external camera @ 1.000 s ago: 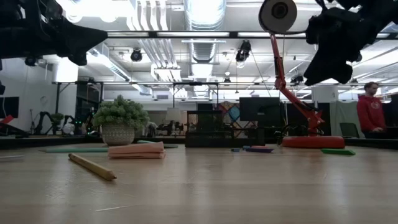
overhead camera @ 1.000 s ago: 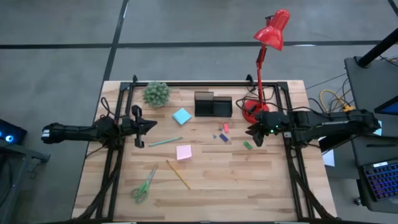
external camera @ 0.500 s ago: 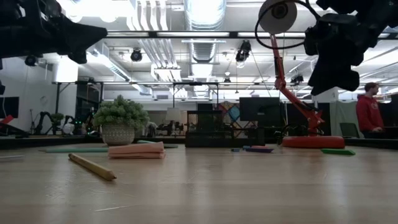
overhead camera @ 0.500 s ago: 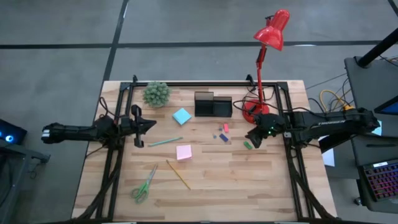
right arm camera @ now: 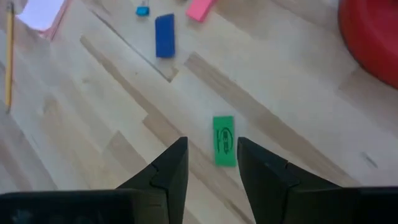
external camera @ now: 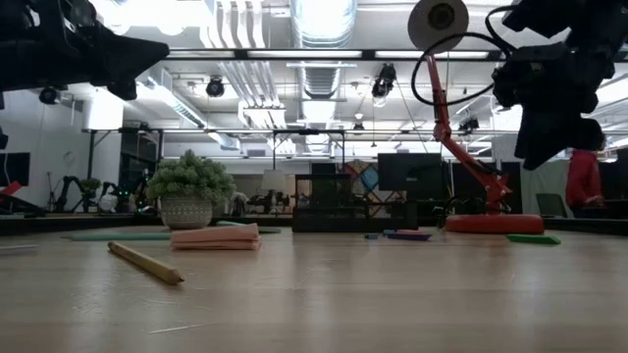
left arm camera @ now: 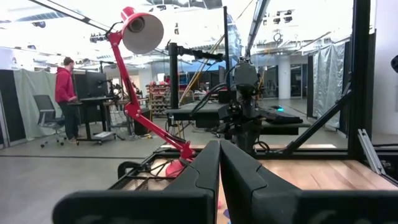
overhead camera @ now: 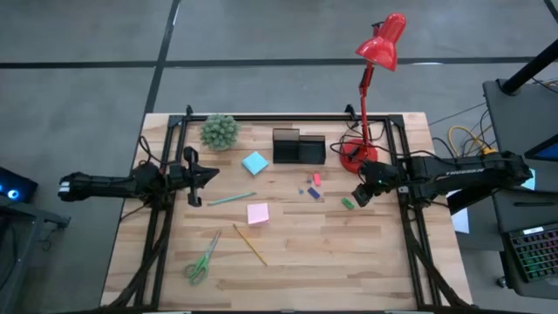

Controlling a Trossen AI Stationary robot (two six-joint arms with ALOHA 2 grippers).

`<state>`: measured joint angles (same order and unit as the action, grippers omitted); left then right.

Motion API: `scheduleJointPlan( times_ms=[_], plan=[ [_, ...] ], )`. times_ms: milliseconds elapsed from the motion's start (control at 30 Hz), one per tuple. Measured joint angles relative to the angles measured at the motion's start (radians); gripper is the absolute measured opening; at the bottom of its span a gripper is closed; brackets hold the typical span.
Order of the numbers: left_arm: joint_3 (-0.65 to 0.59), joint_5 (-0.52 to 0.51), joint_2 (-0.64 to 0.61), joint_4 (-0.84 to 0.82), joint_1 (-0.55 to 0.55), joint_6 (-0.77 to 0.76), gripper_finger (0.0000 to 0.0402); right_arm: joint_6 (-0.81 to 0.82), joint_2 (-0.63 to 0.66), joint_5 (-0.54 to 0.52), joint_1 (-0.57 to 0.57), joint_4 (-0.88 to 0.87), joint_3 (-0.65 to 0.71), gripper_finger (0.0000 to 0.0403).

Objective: Pick and place office supplies into organizer
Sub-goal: Put the green eraser into the desk organizer

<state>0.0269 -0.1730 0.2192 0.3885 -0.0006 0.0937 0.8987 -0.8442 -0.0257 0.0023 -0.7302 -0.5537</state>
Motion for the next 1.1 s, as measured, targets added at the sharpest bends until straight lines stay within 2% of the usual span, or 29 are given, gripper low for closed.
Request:
scheduleJointPlan(
  times_ms=[300, 467, 600, 900, 1100],
  plan=[
    [0.000, 0.000, 0.000, -0.001, 0.000, 0.000, 0.0000, -0.002, -0.119, 0.036, 0.106, -0.006, -0.064, 0.0130],
    [0.000, 0.000, 0.000, -0.001, 0.000, 0.000, 0.0000, -0.020, -0.250, 0.006, 0.148, -0.129, -0.162, 0.0130],
    [0.000, 0.000, -0.001, -0.001, 0.000, 0.000, 0.0000, -0.040, -0.338, -0.028, 0.151, -0.219, -0.226, 0.0130],
    [0.000, 0.000, 0.000, -0.003, 0.000, 0.000, 0.0000, -0.096, -0.444, -0.029, 0.150, -0.216, -0.289, 0.0133],
    [0.000, 0.000, 0.001, -0.002, 0.000, 0.000, 0.0000, -0.093, -0.477, -0.031, 0.150, -0.215, -0.292, 0.0158]
  ],
)
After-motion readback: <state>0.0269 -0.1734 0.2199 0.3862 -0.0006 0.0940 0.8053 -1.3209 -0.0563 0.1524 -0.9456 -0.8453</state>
